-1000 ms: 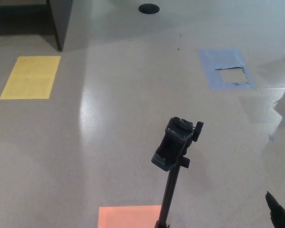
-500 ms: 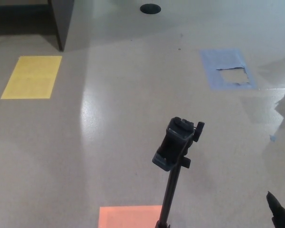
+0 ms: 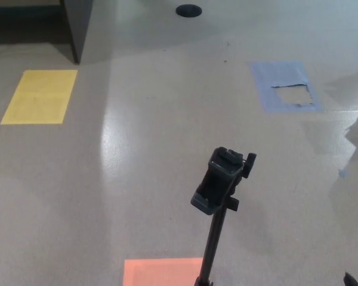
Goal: A phone stand is kept on the floor and the robot uses both its hands to grab it and uses its left hand to extend the phone stand by pulling it upwards
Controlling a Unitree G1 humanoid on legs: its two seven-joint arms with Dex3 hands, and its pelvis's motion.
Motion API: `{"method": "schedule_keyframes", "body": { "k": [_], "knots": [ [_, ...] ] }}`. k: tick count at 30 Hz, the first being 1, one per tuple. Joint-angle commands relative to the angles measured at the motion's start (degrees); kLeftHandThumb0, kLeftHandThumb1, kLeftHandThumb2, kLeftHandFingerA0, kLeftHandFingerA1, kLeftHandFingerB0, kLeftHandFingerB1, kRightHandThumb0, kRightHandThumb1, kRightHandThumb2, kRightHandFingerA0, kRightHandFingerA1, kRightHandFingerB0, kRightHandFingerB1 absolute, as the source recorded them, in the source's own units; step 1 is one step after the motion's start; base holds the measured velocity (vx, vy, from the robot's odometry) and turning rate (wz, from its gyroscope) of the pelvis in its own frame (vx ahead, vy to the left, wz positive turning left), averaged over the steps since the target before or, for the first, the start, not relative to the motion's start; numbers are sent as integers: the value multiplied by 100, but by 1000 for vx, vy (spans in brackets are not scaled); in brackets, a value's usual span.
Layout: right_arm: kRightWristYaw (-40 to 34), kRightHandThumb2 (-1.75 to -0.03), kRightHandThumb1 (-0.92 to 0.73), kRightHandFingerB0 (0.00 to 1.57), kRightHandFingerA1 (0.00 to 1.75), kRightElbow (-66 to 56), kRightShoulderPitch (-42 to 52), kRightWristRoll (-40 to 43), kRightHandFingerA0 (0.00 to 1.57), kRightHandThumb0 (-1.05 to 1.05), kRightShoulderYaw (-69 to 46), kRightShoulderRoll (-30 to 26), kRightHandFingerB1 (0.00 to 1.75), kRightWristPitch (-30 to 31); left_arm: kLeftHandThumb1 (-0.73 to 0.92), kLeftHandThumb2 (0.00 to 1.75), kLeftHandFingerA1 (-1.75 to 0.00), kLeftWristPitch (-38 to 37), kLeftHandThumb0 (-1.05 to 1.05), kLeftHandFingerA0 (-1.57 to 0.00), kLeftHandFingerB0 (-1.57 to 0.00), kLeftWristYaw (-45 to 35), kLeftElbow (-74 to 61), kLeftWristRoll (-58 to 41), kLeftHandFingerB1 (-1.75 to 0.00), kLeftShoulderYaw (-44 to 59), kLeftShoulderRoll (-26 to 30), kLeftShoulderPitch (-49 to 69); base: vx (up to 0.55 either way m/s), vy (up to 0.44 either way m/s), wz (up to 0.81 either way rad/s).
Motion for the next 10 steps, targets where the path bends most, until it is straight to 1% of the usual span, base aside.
{"method": "schedule_keyframes", "body": {
  "k": [1, 2, 3, 4, 5, 6, 7, 8, 9, 10],
  "knots": [
    [-301, -77, -81, 0, 50, 5, -200, -215, 0, -105, 48, -15, 14, -12, 87, 67, -24, -212, -78, -7, -14, -62, -76, -146, -27, 79, 137, -120, 0, 0, 0],
    [-312, -77, -81, 0, 53, 17, -252, -224, 0, -105, 57, 8, 13, -1, 70, 106, -26, -133, -82, 0, -17, -61, -104, -170, -38, 91, 149, -179, 0, 0, 0],
    [-310, -77, -81, 0, 53, 26, -300, -222, 0, -105, 59, 21, 13, 9, 70, 106, -26, -90, -82, 0, -17, -45, -123, -158, -38, 103, 157, -232, 0, 0, 0],
    [-296, -78, -84, 0, 58, 23, -341, -203, 0, -105, 52, 31, 15, 23, 87, 67, -25, -55, -80, -7, -15, -36, -146, -159, -27, 105, 151, -267, 0, 0, 0],
    [-239, -76, -84, 0, 58, -4, -400, -152, 0, -105, 28, 31, 16, 46, 70, 102, -29, -28, -78, -4, -9, -24, -163, -163, -33, 98, 125, -326, 0, 0, 0],
    [-226, -76, -84, 0, 58, -9, -407, -142, 0, -105, 24, 26, 16, 48, 70, 102, -29, -32, -78, -4, -9, -25, -158, -164, -33, 98, 117, -336, 0, 0, 0],
    [-243, -76, -84, 0, 59, 0, -404, -142, 0, -105, 25, 25, 16, 14, 87, 68, -22, -38, -78, -9, -15, -24, -162, -167, -26, 102, 107, -343, 0, 0, 0],
    [-202, -78, -83, 0, 60, 4, -411, -134, 0, -105, 18, -28, 15, -2, 70, 100, -33, -125, -81, -6, -11, 12, -77, -150, -35, 79, 41, -351, 0, 0, 0],
    [-173, -79, -84, 0, 59, -2, -402, -128, 0, -105, 16, -61, 14, -12, 89, 68, -25, -167, -81, -10, -16, 81, -55, -24, -26, 76, 4, -332, 0, 0, 0],
    [-129, -77, -79, 0, 61, -4, -373, -110, 0, -105, 18, -96, 16, -43, 72, 102, -34, -267, -81, -6, -11, 118, -14, 81, -34, 56, -25, -299, 0, 0, 0]
  ]
}}
